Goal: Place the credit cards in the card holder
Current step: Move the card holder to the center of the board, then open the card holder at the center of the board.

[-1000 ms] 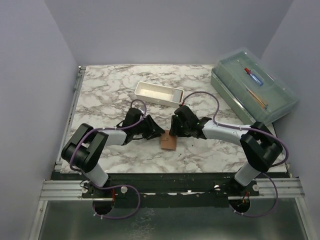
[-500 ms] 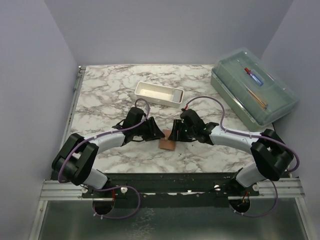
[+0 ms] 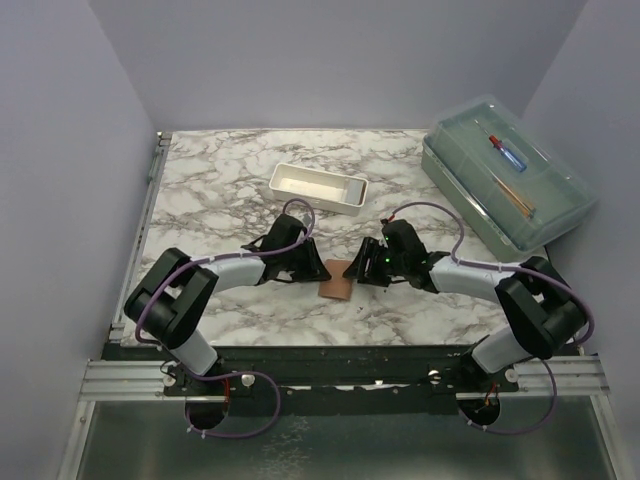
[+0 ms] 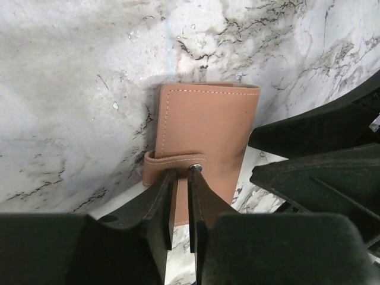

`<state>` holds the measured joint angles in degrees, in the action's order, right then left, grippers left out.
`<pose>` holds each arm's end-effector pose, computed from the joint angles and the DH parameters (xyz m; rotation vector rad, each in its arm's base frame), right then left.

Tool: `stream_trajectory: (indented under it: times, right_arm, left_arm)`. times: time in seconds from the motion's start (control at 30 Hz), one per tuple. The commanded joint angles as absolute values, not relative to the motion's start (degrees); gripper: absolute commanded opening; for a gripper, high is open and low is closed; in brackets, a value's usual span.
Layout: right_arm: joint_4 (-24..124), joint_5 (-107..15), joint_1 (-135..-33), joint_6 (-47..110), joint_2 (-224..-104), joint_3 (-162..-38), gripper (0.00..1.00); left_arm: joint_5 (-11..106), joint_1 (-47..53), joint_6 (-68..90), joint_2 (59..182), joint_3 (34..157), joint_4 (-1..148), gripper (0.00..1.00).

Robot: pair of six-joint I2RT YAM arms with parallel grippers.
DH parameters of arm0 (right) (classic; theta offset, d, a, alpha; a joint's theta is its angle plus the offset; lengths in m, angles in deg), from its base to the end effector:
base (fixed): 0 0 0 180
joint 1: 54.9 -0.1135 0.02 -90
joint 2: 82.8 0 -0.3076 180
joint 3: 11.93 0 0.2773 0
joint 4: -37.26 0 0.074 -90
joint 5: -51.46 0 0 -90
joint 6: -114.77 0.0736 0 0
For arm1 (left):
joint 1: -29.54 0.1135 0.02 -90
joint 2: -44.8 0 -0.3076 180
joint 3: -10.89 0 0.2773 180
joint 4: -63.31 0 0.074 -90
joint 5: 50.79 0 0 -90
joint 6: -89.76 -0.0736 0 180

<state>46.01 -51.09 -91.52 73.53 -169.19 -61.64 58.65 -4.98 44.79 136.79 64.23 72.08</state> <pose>0.2516 0.2069 0.1509 0.1560 2.5573 0.9181 0.2698 -0.2153 0.1421 -0.0654 2.6081 -0.9917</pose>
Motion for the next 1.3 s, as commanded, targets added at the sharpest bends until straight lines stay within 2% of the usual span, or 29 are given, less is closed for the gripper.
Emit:
stream_trajectory:
  times: [0.0,0.1,0.17,0.27,0.37,0.43,0.5,0.6,0.8,1.07,1.2,1.27]
  right_arm:
    - [35.8,-59.2,-90.6,75.5,-172.0,-60.1,0.57]
    - [32.0,-62.4,-90.6,75.6,-174.7,-60.3,0.56]
    - [28.8,-64.1,-90.6,76.4,-175.8,-59.9,0.49]
    - [27.1,-64.3,-90.6,76.3,-175.7,-59.5,0.28]
    - [28.1,-63.6,-90.6,75.9,-175.0,-59.5,0.08]
    - [28.7,-62.9,-90.6,75.7,-174.6,-59.7,0.01]
    - [28.9,-62.5,-90.6,76.0,-174.2,-59.4,0.0]
    - [29.0,-62.0,-90.6,76.2,-173.7,-59.2,0.0]
    - [29.8,-61.5,-90.6,76.3,-172.6,-59.5,0.0]
    - [31.7,-60.0,-91.1,75.9,-169.2,-59.4,0.0]
    - [32.6,-59.3,-91.2,76.4,-168.0,-58.3,0.0]
    - [33.0,-58.4,-91.2,76.9,-166.7,-57.0,0.0]
  left_arm:
    - [53.0,-5.5,44.6,140.5,61.9,73.4,0.18]
    - [53.9,-5.4,45.9,140.1,60.0,71.0,0.17]
    - [55.1,-5.4,46.4,139.6,59.3,69.6,0.17]
    - [56.0,-5.4,45.7,138.7,59.8,69.4,0.18]
    - [56.3,-5.5,45.5,137.0,60.5,69.4,0.28]
    - [56.1,-5.7,45.5,136.4,61.2,69.7,0.38]
    - [55.4,-6.1,45.7,136.2,62.0,70.4,0.46]
    - [52.9,-7.2,45.4,136.8,63.7,72.5,0.47]
    - [46.4,-9.9,43.5,140.2,67.4,78.8,0.4]
    - [40.3,-10.6,41.1,145.8,72.4,84.3,0.4]
    - [37.8,-10.5,39.9,146.7,74.0,86.9,0.26]
    - [37.9,-10.0,39.3,145.0,73.0,87.4,0.14]
